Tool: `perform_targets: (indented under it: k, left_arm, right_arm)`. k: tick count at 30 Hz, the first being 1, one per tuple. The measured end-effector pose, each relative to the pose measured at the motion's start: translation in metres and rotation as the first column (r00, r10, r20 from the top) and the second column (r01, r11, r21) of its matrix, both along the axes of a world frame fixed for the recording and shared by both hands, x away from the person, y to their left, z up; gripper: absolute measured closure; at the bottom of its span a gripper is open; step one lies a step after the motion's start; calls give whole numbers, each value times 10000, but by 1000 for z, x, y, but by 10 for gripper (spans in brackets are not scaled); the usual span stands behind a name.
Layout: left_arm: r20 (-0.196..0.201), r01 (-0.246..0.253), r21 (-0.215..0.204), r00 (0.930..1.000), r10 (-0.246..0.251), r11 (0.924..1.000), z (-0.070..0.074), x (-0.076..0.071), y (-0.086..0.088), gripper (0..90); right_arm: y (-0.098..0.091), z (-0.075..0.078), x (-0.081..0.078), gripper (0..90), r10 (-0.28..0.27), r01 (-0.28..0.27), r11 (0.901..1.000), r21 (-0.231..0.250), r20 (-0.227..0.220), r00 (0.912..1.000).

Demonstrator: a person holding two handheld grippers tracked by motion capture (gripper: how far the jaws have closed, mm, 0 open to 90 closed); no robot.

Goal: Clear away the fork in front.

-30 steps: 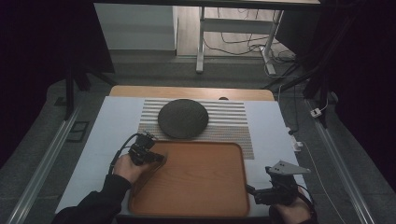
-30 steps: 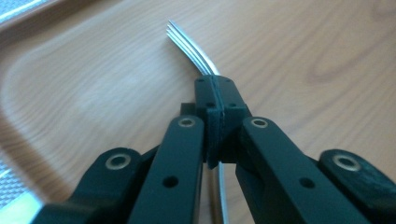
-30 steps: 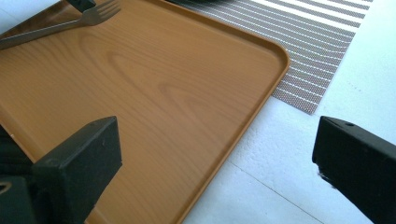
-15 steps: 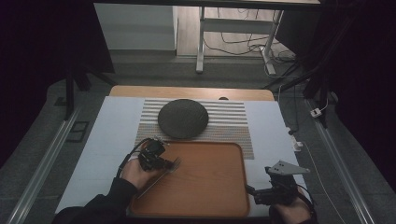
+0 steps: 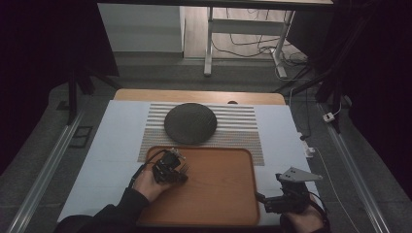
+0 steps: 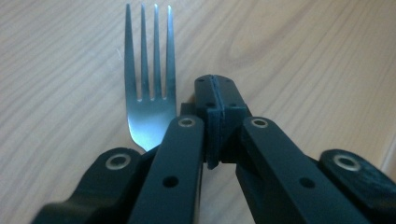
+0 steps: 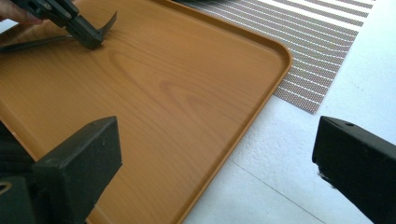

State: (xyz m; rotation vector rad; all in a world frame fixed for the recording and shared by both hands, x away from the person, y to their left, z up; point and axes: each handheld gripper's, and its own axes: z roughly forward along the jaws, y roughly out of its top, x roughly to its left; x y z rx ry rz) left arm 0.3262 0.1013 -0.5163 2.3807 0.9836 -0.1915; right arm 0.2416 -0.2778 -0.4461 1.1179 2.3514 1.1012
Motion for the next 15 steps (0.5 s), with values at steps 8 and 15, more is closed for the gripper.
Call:
perform_targets:
  k: [8, 15]
  left_arm:
    - [169, -779, 214, 9968, 775, 9967, 0, 10, 21, 887]
    - [87, -1443, 200, 9895, 1442, 9893, -1, 19, 43, 887]
  right_arm:
    - [0, 0, 0, 14, -12, 12, 10000, 10, -27, 10000]
    - [0, 0, 1, 14, -23, 23, 10000, 50, -55, 10000]
